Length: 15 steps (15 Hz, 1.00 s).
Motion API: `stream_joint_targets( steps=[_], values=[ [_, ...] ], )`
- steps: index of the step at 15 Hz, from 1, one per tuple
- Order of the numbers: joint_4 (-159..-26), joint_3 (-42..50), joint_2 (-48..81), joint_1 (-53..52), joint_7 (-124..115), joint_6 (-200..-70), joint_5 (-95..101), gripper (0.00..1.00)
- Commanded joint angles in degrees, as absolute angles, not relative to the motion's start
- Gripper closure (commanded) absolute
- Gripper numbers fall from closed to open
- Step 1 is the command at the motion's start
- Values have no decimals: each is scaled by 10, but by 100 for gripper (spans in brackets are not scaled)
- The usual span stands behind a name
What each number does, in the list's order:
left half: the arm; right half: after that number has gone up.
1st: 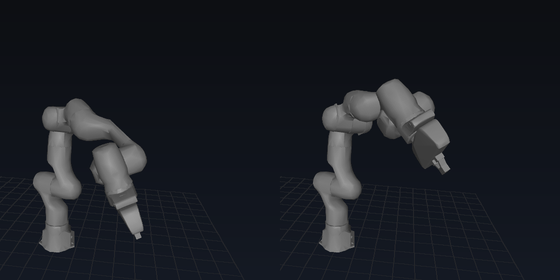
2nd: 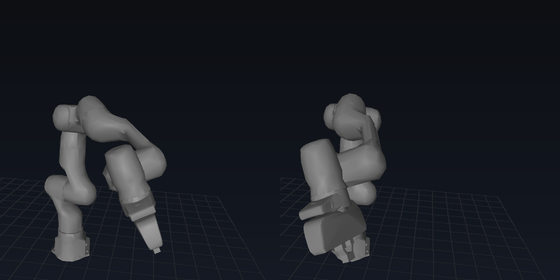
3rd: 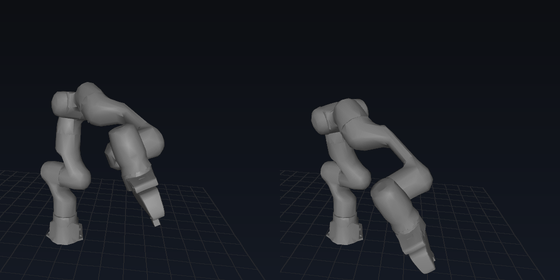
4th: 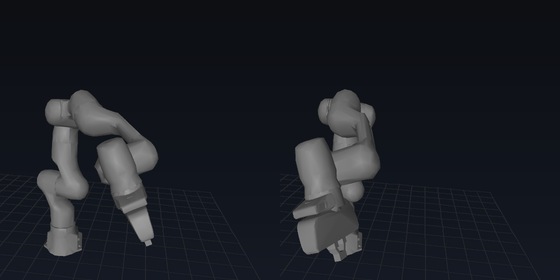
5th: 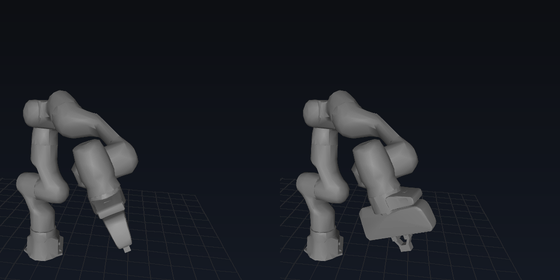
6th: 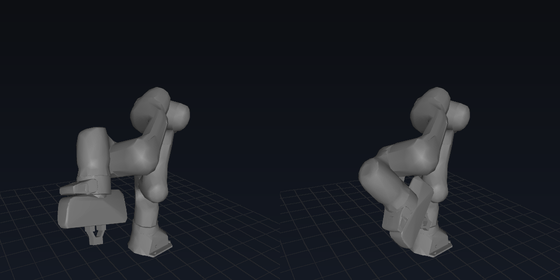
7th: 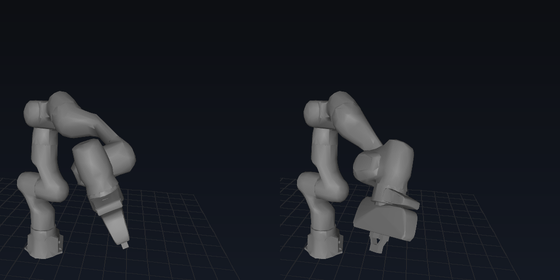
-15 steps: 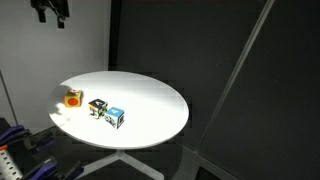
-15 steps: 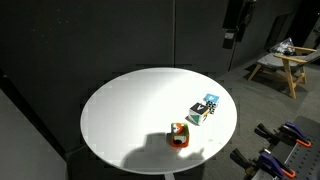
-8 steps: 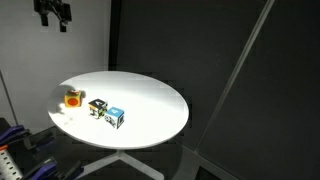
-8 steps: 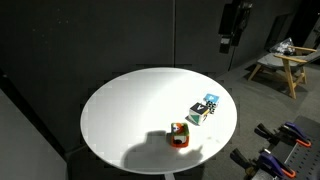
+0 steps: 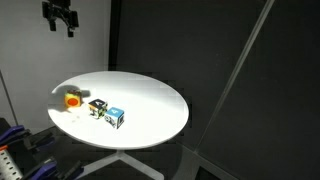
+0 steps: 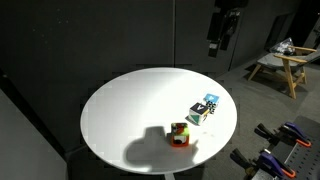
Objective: Pick up the block with the letter A on it and put it on the table to the right of the block with the number four on it
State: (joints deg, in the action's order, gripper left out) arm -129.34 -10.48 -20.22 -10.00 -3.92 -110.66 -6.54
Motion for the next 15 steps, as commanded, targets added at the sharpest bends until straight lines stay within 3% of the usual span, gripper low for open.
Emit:
stream_joint_targets(
  steps=[1, 15],
  values=[
    [-1291, -98, -187, -102, -15, -1134, -72, 0],
    [-1297, -87, -94, -83, -28, -1235, -63, 0]
  ],
)
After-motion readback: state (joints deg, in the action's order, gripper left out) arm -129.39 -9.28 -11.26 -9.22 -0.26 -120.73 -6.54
